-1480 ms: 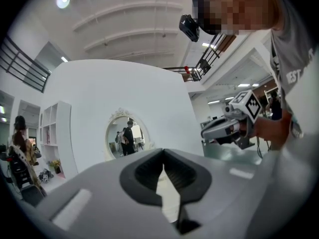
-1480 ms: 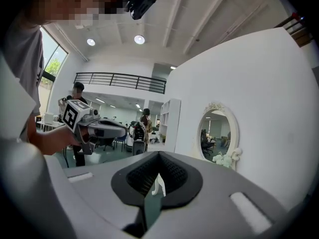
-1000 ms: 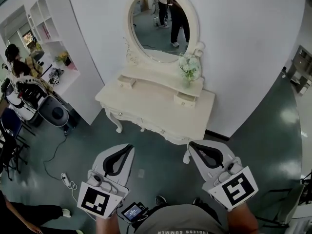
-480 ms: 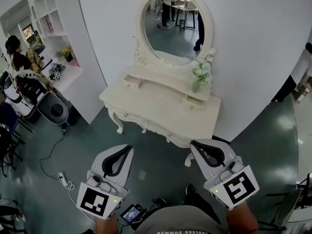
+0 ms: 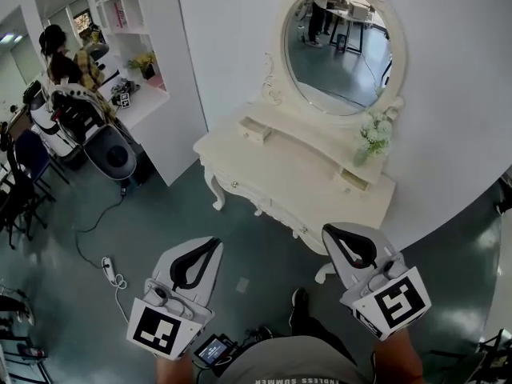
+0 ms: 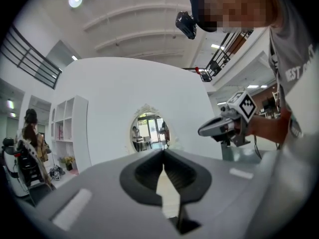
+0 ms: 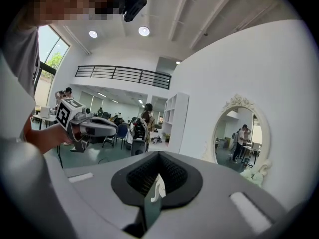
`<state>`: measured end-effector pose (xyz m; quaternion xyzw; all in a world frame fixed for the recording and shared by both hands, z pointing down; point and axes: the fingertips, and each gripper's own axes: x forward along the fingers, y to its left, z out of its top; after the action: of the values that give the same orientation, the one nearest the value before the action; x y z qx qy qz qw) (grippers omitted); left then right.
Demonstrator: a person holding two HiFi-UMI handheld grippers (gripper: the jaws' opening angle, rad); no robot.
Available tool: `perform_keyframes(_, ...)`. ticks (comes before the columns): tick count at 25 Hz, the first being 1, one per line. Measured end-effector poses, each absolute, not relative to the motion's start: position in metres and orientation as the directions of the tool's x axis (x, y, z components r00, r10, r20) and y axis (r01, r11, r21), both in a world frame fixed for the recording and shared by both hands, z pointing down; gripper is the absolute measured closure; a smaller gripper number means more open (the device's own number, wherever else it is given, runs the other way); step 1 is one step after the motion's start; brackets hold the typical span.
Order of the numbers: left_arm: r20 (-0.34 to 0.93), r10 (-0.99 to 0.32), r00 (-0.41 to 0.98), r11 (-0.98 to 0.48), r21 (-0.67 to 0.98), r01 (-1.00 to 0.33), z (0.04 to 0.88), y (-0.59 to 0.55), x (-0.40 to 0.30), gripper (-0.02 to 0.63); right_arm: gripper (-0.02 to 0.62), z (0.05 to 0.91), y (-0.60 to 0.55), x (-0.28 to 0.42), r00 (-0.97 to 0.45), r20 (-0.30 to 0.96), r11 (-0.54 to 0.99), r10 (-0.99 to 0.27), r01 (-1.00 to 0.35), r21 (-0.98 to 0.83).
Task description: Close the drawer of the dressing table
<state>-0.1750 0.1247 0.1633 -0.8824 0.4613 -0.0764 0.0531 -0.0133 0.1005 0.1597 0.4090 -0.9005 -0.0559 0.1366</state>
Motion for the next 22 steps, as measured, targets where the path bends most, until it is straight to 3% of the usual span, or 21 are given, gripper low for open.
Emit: perform_keyframes(22, 0.173, -0.928, 0.33, -0.358, -0.174, -0.917, 0.189, -0.023, -0.148, 0.604, 0.595, 0.198, -0.091, -0.001, -0.81, 0.206, 0.836, -0.549, -0.535, 0.123)
